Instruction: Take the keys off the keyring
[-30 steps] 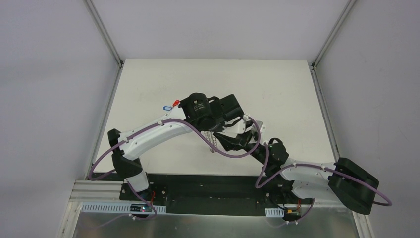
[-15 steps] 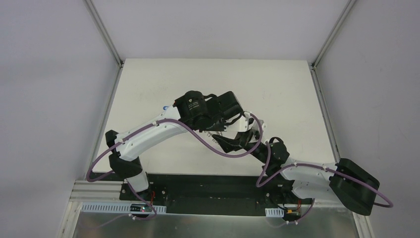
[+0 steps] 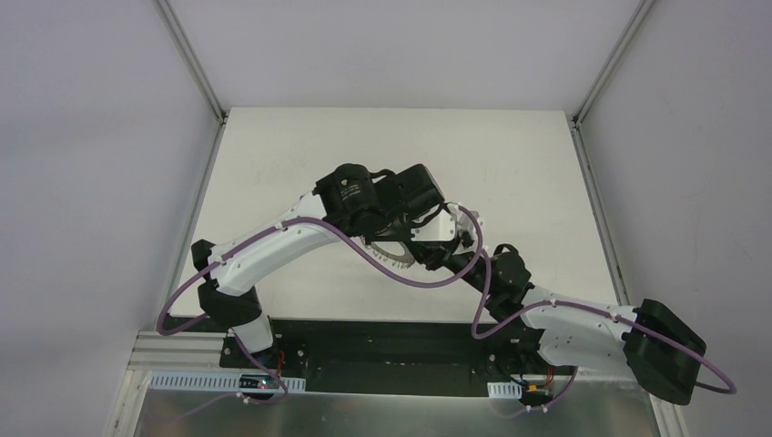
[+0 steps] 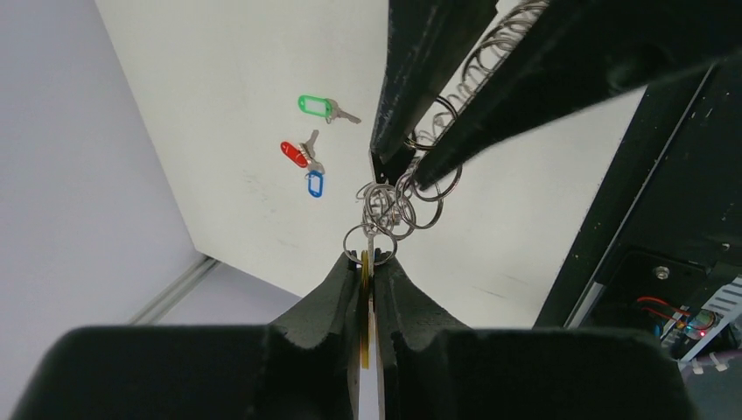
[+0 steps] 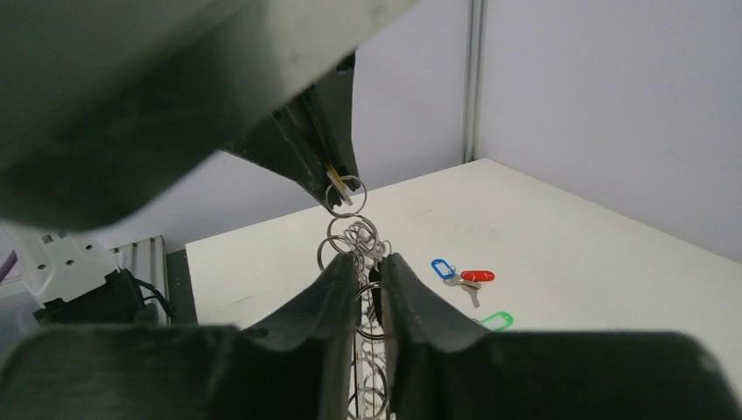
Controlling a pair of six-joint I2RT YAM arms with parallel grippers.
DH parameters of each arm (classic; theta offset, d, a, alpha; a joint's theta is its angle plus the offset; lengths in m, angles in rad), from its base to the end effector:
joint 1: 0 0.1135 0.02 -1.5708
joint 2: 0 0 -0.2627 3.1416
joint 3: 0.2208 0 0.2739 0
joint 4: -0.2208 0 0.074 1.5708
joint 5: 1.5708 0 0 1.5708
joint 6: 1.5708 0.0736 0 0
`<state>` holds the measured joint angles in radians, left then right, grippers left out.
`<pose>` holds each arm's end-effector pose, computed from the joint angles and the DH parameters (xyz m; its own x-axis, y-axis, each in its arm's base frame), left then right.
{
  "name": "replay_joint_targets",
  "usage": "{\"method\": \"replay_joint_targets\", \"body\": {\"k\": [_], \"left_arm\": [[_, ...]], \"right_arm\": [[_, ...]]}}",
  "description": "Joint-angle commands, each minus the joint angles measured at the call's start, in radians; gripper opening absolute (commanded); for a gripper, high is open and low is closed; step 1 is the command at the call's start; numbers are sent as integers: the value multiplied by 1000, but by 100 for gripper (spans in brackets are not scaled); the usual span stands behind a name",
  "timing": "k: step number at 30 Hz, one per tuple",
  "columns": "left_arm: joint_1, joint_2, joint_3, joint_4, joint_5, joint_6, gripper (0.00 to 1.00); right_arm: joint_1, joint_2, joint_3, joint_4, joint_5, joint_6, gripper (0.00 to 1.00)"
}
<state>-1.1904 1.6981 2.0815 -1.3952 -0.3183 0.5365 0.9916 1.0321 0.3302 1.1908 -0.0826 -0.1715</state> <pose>0.1532 -0.3211 0.4077 0.1487 0.9356 -0.3202 0.8659 0.0332 0.4991 0.1362 0.2193 0.2815 0.4024 0.3046 -0.8633 -0.8172 0.5445 -0.1888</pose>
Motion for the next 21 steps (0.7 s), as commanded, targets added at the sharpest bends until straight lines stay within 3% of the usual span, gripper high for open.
{"method": "replay_joint_targets", "body": {"k": [1,3,6,8,13,18,21], "left_arm": [[-8,-44,17,15,42,-16,0],[-9,-59,-2,29,35,-17,0],[-8,-81,-34,60,39,-14,0],[-9,-81,-39,69,38,-14,0],[-9,-73,-49,69,25,-14,0],[-8,-82,-61,72,19,-12,0],[-8,-89,-57,76,31,-13,0]], "right_arm": [[-1,-35,47,-73,-17,-24,18],[-2,-60,50,-128,-50,-25,21],[-1,-96,53,-195,-102,-6,48],[0,-109,40,-193,-110,15,58],[0,-163,-52,-77,-66,19,61],[-1,-282,-65,-250,-29,-22,62],[-2,-302,-81,-263,-36,-29,62]]}}
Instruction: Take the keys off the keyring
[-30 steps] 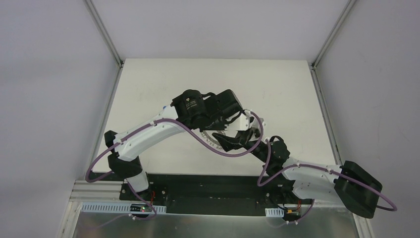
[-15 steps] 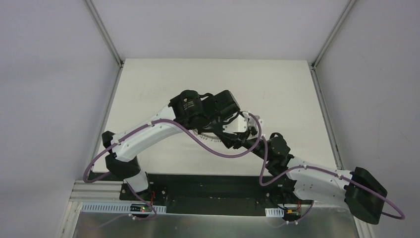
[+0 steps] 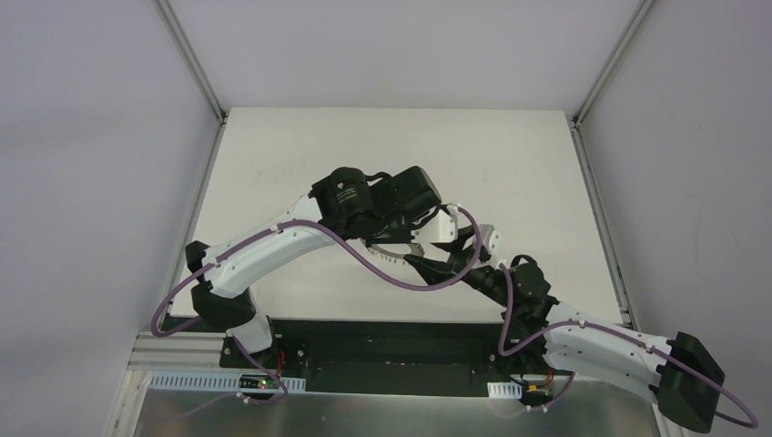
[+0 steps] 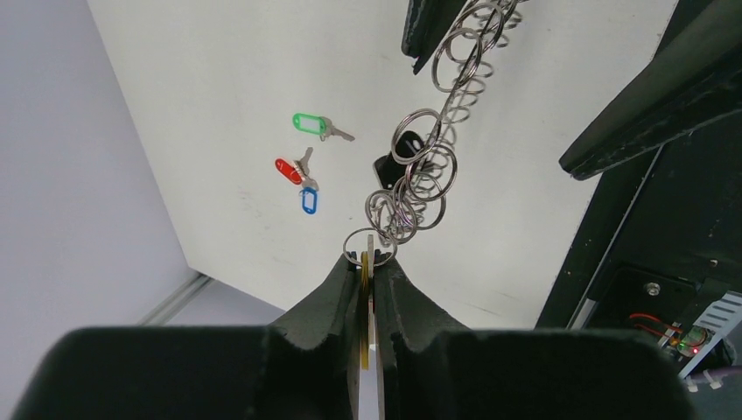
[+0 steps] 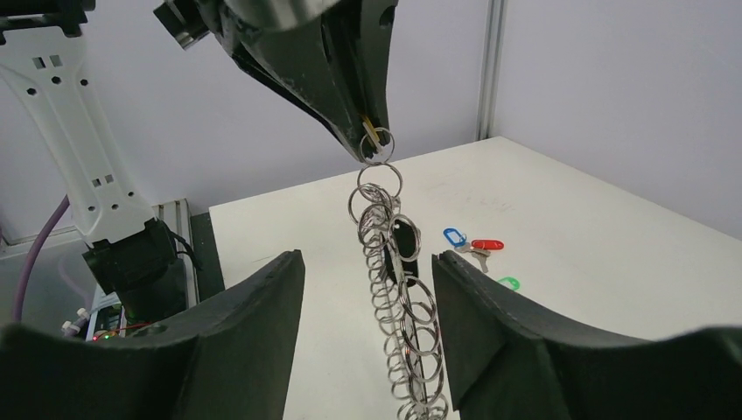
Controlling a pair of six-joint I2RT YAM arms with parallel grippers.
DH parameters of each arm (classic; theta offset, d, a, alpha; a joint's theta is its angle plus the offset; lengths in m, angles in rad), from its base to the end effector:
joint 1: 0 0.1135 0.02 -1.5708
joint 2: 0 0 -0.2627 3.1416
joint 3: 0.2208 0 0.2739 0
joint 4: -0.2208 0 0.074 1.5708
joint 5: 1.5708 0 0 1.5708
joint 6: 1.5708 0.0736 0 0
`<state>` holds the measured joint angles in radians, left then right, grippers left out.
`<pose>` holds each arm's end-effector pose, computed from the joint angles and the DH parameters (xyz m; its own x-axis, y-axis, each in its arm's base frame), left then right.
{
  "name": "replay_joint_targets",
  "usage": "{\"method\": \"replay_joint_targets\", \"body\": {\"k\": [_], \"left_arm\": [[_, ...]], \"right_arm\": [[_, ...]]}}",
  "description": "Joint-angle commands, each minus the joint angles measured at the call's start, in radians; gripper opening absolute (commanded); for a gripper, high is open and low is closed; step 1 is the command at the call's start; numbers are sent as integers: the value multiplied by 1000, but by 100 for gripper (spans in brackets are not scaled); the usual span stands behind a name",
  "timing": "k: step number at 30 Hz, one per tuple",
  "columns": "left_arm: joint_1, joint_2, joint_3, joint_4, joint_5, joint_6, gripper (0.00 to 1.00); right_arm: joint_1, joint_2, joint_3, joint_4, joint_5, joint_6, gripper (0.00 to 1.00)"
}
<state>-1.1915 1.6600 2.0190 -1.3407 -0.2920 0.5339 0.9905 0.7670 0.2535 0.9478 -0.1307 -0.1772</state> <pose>0.1503 -0.3199 0.4051 0.1576 0.9209 -0.3565 0.8715 0.0401 0.4888 0.1161 0.1946 0.2786 0.3847 0.2680 -0.8833 -0.8393 0.4998 -0.2139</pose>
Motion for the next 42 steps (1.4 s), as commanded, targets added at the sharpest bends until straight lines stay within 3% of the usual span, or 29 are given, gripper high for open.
{"method": "replay_joint_targets", "body": {"k": [1,9,15,17,21,32,42], "left_arm": [[-7,-53,8,24,10,-10,0],[-7,-56,19,28,36,-12,0],[-7,-67,24,30,88,-22,0],[-7,-73,14,37,95,-26,0],[7,-107,-46,93,103,-55,0],[212,-251,-345,370,394,-211,0],[294,-372,-580,626,528,-212,0]], "right_arm": [[0,-37,-5,-23,4,-23,61],[0,60,74,-63,-34,-32,60],[0,136,145,-57,-38,-30,50],[0,148,153,-48,-45,-29,39],[0,110,147,-107,-24,-54,1],[0,-108,284,-688,86,-370,0],[0,-110,343,-843,49,-400,0]]}}
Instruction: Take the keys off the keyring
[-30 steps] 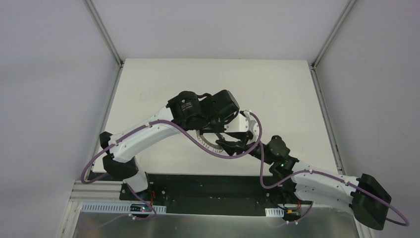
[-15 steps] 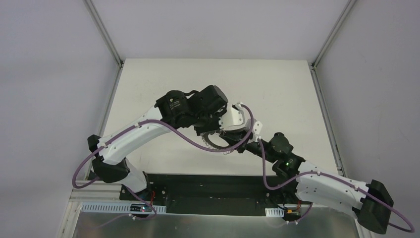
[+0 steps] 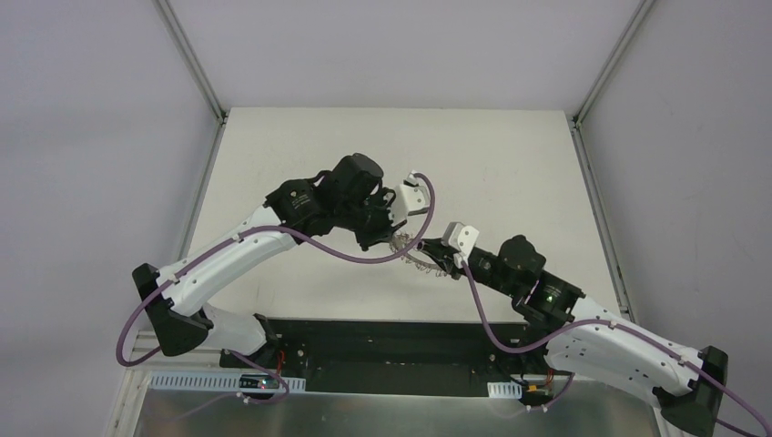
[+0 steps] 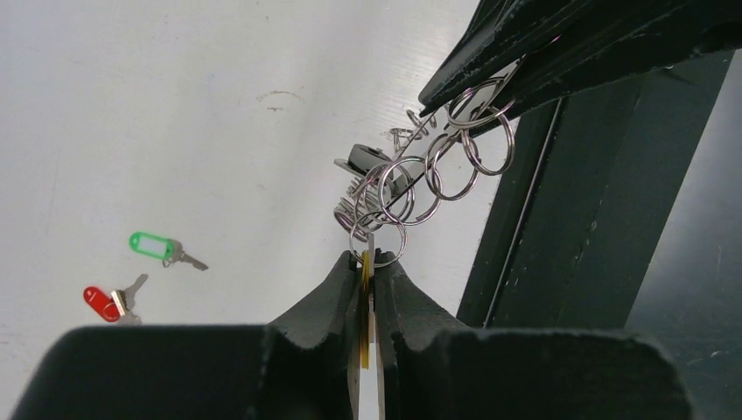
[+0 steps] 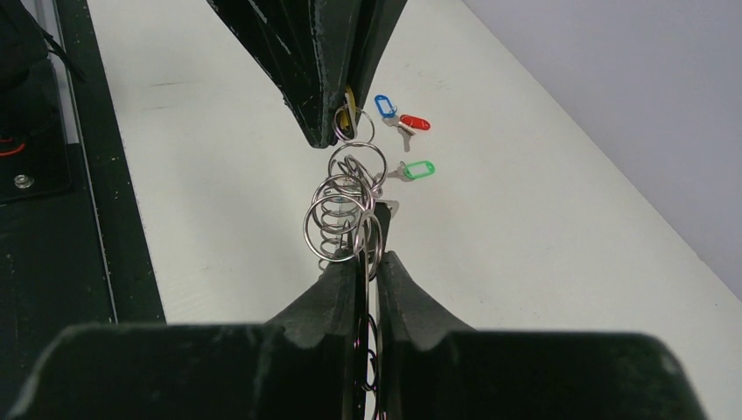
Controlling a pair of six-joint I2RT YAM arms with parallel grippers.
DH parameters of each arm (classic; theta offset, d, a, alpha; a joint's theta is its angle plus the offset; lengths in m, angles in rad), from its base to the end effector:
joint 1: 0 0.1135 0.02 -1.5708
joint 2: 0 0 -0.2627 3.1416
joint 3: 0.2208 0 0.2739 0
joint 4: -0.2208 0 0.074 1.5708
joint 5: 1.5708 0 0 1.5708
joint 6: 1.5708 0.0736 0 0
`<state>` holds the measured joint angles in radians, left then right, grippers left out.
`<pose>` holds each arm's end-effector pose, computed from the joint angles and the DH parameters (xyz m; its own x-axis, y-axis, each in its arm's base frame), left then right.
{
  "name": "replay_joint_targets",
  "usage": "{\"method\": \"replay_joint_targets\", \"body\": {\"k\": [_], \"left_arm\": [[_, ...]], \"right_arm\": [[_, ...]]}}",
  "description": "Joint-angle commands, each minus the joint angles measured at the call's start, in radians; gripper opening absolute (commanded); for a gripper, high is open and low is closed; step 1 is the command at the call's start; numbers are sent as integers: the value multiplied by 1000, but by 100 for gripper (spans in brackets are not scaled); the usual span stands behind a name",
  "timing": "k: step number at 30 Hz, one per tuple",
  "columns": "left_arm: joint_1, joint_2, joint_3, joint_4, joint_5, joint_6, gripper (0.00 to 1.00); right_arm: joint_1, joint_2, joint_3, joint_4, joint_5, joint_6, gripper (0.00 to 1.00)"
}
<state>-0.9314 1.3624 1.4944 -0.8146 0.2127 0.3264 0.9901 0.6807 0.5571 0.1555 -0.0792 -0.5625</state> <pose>0.1880 -0.2788 0.3731 -0.0737 0.6243 -0.7777 0.9562 0.2656 0.1227 0.1245 0.2003 0.3101 0.4824 -0.2338 -0.8442 -0.7324 0.4209 -0.5352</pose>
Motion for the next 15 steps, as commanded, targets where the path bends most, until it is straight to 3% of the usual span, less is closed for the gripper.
{"method": "replay_joint_targets", "body": {"k": [1,4,6,9,15], "left_arm": [[35,-76,-63,108,30,5,0],[35,-73,-74,112,75,50,0],[34,-70,-82,114,117,78,0],[35,-73,-95,115,177,118,0],[35,-121,-157,124,285,209,0]], "right_arm": [[0,-26,28,-51,-17,5,1],[0,-26,-15,-28,-70,64,30],[0,-24,-47,5,-107,107,42],[1,-28,-92,64,-142,171,47],[-4,-45,-107,121,-148,231,45]]}}
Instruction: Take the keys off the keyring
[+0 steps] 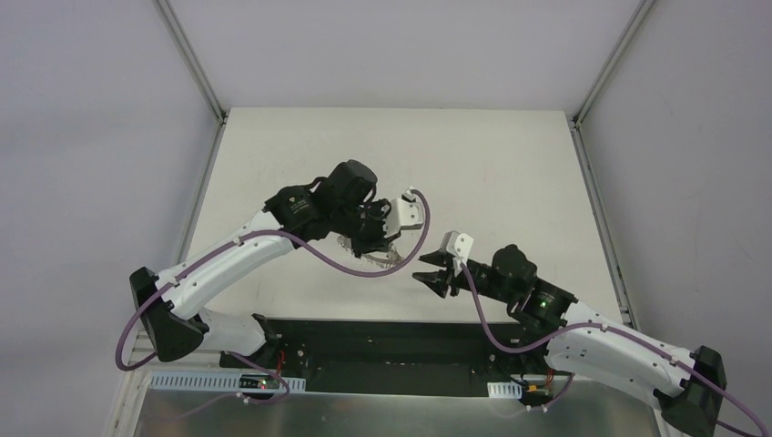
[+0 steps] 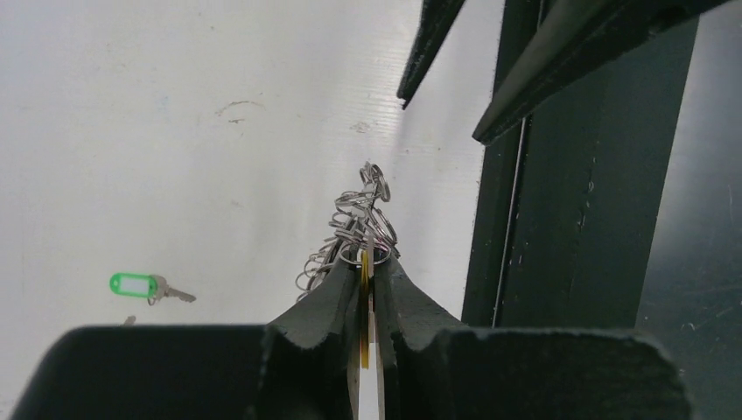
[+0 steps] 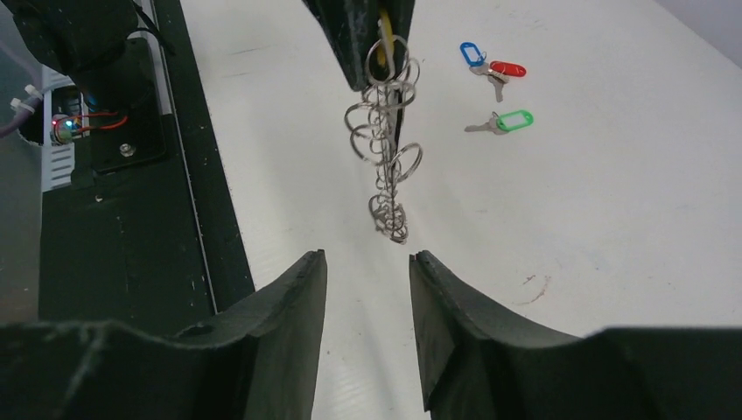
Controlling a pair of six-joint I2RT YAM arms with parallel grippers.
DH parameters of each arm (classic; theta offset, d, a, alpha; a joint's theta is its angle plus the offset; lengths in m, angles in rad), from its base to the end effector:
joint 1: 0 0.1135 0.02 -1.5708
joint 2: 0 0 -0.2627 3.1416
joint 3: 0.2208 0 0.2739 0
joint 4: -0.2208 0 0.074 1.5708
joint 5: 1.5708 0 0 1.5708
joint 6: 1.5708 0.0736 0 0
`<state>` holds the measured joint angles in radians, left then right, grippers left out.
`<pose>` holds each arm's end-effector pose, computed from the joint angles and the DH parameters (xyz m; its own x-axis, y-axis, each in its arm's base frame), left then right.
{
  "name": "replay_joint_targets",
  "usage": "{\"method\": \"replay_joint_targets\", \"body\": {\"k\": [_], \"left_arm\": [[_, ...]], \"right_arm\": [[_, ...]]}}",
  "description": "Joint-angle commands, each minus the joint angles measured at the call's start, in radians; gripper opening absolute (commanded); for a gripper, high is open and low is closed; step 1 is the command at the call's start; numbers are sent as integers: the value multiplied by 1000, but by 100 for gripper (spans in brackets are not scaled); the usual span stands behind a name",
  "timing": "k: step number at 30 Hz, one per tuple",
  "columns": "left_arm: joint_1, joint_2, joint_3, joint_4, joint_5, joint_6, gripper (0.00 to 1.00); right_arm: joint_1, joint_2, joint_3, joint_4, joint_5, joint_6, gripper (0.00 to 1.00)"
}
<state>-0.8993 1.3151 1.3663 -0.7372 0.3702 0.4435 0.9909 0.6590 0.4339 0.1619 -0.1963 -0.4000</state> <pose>0.1831 -0.2732 0.3509 0.0320 0.6028 -0.7973 0.9857 0.1131 0.1250 0.1152 0.2020 0.2639 0.3292 -0.1945 -0.9240 -0.8674 0.3245 -0.3773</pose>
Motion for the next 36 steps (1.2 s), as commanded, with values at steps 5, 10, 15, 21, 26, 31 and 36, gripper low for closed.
{"method": "replay_joint_targets", "body": {"k": [5,10,15,21,26,31,36], "left_arm": [[2,-121,-72,57,201,138,0],[3,-134,-99,59,270,160,0],[2,-135,-109,59,330,172,0],[1,-149,-116,59,341,184,0],[1,-160,-118,61,342,191,0],[2,-168,-119,62,338,196,0],[1,-174,-122,64,342,198,0]], "right_arm": [[-29,20,76,124,-70,80,40],[-65,76,117,166,-160,84,39],[-93,134,161,201,-254,106,38],[-96,192,196,202,-353,119,38],[-96,219,201,202,-430,122,38],[-96,236,207,202,-464,133,38],[-97,267,222,208,-497,146,36]]}}
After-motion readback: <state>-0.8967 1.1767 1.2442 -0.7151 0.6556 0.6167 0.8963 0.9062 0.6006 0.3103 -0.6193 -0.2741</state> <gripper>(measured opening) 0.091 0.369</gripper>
